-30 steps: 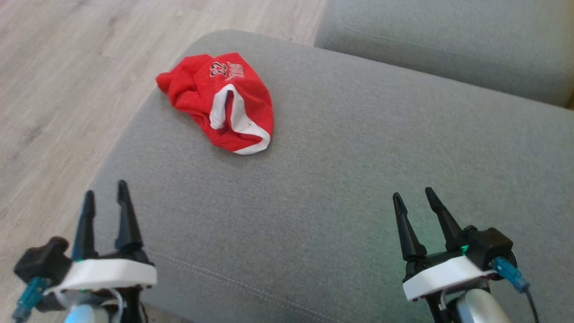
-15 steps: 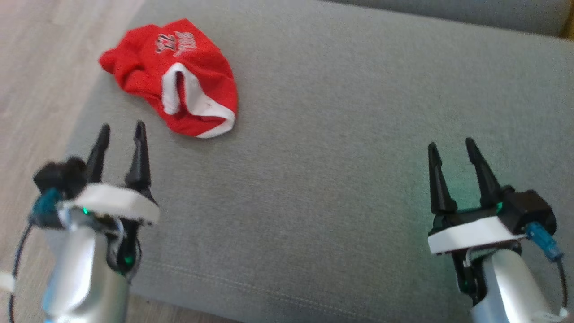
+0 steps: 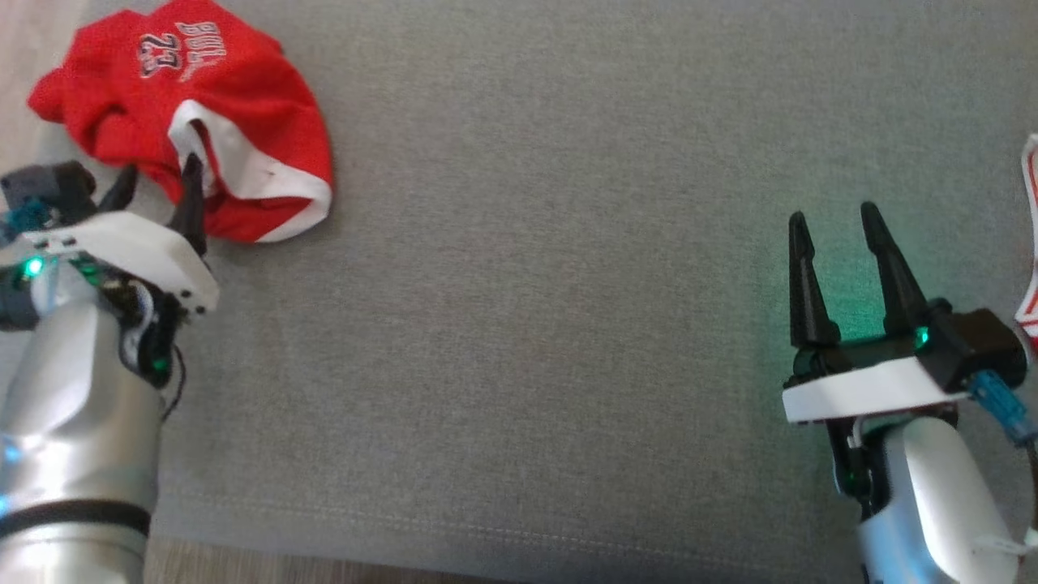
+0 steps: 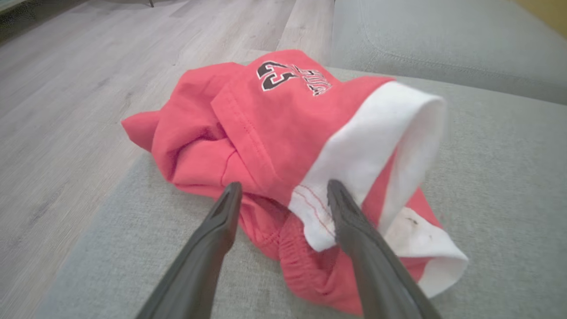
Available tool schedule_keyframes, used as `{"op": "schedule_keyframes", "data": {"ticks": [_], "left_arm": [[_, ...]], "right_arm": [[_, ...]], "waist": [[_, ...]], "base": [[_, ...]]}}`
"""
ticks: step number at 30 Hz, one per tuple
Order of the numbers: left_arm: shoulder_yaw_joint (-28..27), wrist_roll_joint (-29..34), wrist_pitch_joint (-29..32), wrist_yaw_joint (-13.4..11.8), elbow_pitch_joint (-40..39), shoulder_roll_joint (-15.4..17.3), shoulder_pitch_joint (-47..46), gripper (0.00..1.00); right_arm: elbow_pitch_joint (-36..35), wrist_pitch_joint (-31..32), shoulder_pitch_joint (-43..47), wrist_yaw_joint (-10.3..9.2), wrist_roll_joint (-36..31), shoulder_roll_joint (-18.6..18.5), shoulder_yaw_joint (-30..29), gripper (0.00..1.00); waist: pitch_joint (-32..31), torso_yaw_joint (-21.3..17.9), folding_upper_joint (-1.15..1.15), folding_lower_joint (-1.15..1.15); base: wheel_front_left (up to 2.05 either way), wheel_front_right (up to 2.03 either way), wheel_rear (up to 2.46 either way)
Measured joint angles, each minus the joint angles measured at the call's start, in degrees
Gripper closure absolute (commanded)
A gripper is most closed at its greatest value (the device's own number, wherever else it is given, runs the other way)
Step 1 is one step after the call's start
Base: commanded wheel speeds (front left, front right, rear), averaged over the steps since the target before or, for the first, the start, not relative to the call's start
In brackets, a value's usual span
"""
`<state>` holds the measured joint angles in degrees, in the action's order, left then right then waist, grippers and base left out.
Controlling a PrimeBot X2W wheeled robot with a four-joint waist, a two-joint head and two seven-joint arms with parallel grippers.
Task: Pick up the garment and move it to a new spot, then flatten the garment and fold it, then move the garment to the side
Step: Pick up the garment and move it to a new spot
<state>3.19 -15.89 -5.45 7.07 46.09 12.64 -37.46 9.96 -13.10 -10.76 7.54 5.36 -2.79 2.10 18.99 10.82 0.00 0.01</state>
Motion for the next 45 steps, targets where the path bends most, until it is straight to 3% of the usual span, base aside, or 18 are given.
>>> {"op": "schedule_keyframes", "data": {"ticks": [9,11,15,20,25,34,40,45], "left_arm": [[1.86,0.08,2.56,0.04,9.93,1.81,-7.27,0.00],[2.08,-0.44,2.88,0.07,11.39,1.80,-8.54,1.00],[2.01,-0.91,-0.11,-0.02,12.81,2.29,-10.78,1.00],[1.65,-0.80,-6.66,-2.64,12.89,4.19,-12.55,1.00],[1.29,-0.24,-8.80,-4.39,8.42,4.72,-12.57,1.00],[-0.36,2.71,-9.25,-5.54,-11.45,5.28,-8.58,1.00],[1.29,4.22,-9.05,-5.01,-16.48,5.81,-4.29,1.00],[3.70,5.15,-4.42,-3.87,-20.94,7.17,-4.06,1.00]], "right_arm": [[-0.69,0.00,-2.03,0.00,-0.24,0.00,0.85,0.00],[-0.69,0.00,-2.07,0.00,-0.24,-0.01,0.91,0.00],[-0.46,-0.02,-2.77,0.00,-0.22,-0.01,0.90,0.00],[0.53,-0.10,-2.88,0.00,0.22,-0.01,0.96,0.00],[1.86,-0.60,-2.85,0.00,1.30,-0.01,1.33,0.00],[3.90,-1.14,-2.53,0.00,3.60,0.00,2.05,0.00],[4.47,-1.27,-1.44,0.00,5.13,0.00,2.53,0.00],[4.08,-1.27,-0.33,0.00,5.78,0.00,2.50,0.00]], "waist": [[3.22,-2.69,0.00,0.00],[3.65,-3.16,0.00,0.00],[3.65,-3.80,0.00,0.00],[2.06,-4.11,0.00,-0.01],[-0.34,-4.37,0.00,-0.01],[-5.09,-5.21,0.00,-0.01],[-8.17,-6.58,0.00,-0.01],[-9.43,-8.42,0.00,-0.01]], "base": [[0.00,0.00,0.00],[0.00,0.00,0.00],[0.00,0.00,0.00],[0.00,0.00,0.00],[0.00,0.00,0.00],[0.00,0.00,0.00],[0.00,0.00,0.00],[0.00,0.00,0.00]]}}
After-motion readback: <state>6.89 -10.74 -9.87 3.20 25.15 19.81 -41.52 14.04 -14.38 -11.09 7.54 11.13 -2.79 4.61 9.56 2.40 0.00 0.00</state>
